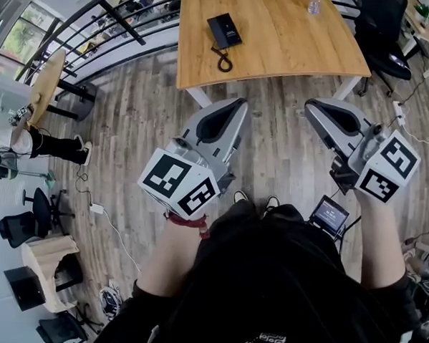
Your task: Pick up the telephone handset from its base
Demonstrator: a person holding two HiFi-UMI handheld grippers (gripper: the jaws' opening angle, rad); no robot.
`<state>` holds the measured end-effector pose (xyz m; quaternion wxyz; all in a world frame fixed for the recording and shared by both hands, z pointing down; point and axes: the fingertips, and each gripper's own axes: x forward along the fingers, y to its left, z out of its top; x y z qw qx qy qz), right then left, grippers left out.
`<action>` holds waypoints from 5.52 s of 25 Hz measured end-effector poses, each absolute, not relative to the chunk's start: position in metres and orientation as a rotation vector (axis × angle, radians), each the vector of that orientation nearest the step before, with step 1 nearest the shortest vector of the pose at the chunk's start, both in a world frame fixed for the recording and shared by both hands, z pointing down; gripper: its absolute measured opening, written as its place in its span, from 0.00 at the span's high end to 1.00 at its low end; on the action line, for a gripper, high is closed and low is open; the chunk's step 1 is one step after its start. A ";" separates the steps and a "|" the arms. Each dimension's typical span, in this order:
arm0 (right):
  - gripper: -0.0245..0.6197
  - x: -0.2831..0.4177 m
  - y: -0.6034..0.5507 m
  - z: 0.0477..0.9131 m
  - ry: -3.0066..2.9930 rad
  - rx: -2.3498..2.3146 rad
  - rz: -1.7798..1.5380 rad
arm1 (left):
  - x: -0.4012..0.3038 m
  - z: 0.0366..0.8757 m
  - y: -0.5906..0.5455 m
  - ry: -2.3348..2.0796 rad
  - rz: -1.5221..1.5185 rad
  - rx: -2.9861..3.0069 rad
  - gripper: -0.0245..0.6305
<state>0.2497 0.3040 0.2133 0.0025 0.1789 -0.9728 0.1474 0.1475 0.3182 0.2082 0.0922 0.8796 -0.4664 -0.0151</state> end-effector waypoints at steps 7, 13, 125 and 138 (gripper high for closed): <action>0.94 0.238 0.290 0.205 -3.050 0.609 0.448 | 0.136 0.207 0.300 -1.379 -0.003 2.634 0.95; 0.94 0.219 0.266 0.205 -3.016 0.626 0.447 | 0.119 0.210 0.270 -1.334 -0.040 2.644 0.95; 0.94 -0.024 -0.206 0.223 -2.959 0.651 0.743 | -0.141 0.333 -0.172 -1.121 -0.044 2.443 0.95; 0.94 -0.042 -0.269 0.255 -2.912 0.509 0.806 | -0.161 0.387 -0.193 -1.158 -0.096 2.195 0.95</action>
